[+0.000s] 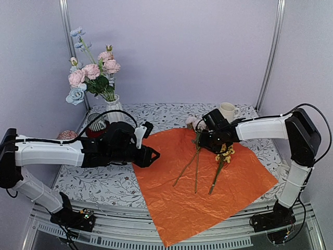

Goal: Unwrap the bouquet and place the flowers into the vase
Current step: Pick up the fake flower from the flattened wrapping paper.

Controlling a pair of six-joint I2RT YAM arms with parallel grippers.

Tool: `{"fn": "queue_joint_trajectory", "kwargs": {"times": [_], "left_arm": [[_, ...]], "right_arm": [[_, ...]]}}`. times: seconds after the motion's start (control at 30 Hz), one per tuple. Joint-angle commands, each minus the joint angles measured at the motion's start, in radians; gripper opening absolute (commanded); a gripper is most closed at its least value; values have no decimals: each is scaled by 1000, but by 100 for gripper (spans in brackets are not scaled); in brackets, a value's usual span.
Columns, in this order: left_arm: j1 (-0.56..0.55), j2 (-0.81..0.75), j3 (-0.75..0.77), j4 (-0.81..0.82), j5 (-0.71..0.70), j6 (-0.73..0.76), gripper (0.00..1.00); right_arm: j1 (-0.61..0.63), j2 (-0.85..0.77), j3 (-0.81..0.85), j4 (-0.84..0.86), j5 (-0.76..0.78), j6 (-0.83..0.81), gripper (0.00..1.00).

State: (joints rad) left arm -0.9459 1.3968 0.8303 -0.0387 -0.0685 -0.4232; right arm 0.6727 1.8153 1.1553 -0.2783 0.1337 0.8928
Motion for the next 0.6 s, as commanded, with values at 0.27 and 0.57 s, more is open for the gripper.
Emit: {"fn": "queue_joint_trajectory", "kwargs": {"times": [0.27, 0.57], "left_arm": [[19, -123, -106, 113, -30, 0, 45], [27, -152, -118, 128, -30, 8, 44]], "right_arm": [[-46, 118, 46, 27, -26, 18, 37], [-62, 182, 94, 53, -54, 16, 35]]}}
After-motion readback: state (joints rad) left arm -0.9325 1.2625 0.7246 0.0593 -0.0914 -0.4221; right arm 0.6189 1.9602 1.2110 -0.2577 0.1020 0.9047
